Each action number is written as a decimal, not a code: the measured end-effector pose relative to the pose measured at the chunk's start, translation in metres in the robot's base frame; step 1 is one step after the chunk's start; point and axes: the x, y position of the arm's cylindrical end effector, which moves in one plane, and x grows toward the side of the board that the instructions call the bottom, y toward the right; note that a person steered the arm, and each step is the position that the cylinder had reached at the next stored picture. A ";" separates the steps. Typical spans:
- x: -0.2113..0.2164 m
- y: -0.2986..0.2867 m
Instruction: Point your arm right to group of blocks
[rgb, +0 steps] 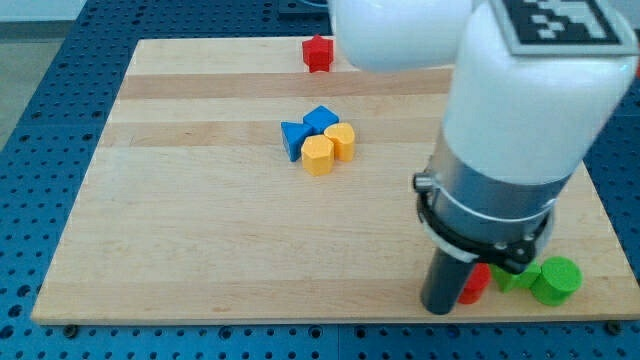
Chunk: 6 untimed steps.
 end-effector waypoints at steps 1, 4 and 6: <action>-0.002 0.009; -0.094 -0.017; -0.204 0.040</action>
